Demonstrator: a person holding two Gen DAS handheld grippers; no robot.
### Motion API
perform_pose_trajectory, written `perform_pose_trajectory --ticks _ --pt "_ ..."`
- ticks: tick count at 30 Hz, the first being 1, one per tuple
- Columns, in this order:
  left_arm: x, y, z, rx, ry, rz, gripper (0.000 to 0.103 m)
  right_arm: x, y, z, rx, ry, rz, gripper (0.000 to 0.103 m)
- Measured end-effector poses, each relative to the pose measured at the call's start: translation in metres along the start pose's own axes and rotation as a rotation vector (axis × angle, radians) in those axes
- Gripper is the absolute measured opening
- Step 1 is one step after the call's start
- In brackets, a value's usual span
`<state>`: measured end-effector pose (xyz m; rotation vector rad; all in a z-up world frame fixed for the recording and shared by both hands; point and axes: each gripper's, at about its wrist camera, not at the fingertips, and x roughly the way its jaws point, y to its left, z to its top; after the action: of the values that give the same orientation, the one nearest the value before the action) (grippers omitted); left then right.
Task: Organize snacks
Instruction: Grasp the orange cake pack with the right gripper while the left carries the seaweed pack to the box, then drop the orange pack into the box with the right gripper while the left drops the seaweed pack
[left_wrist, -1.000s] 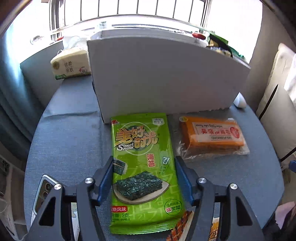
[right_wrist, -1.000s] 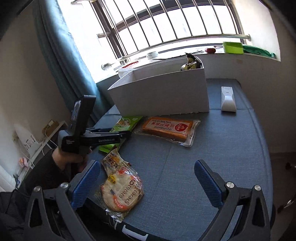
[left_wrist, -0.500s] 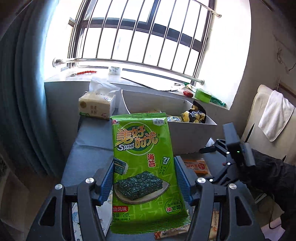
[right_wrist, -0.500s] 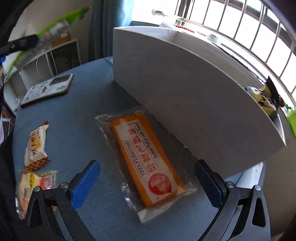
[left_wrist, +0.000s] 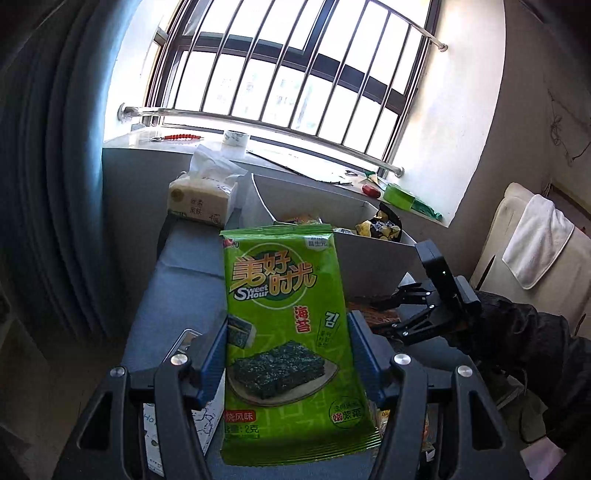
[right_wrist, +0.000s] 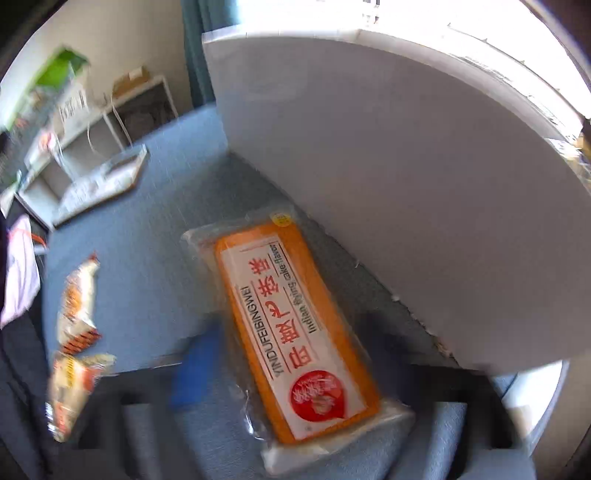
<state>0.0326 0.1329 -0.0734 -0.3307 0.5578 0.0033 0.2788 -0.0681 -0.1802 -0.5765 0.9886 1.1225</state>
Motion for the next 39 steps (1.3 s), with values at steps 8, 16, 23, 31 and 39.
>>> perform_pose_trajectory --ticks 8,16,23,31,39 --pt "0.013 -0.008 0.008 0.026 -0.001 -0.020 0.066 -0.033 0.036 -0.045 0.188 -0.173 0.016 0.062" --pt "0.048 -0.035 0.059 0.040 -0.066 -0.050 0.066 -0.101 0.060 -0.041 0.451 -0.388 0.074 0.062" --pt "0.111 -0.052 0.131 0.012 -0.106 -0.079 0.066 -0.155 0.011 0.006 0.619 -0.577 -0.099 0.062" --pt "0.188 -0.054 0.167 0.011 -0.022 0.028 0.103 -0.128 -0.074 0.087 0.680 -0.535 -0.233 0.103" --pt "0.147 -0.052 0.153 0.111 -0.052 0.041 0.103 -0.139 -0.061 0.081 0.624 -0.556 -0.259 0.103"
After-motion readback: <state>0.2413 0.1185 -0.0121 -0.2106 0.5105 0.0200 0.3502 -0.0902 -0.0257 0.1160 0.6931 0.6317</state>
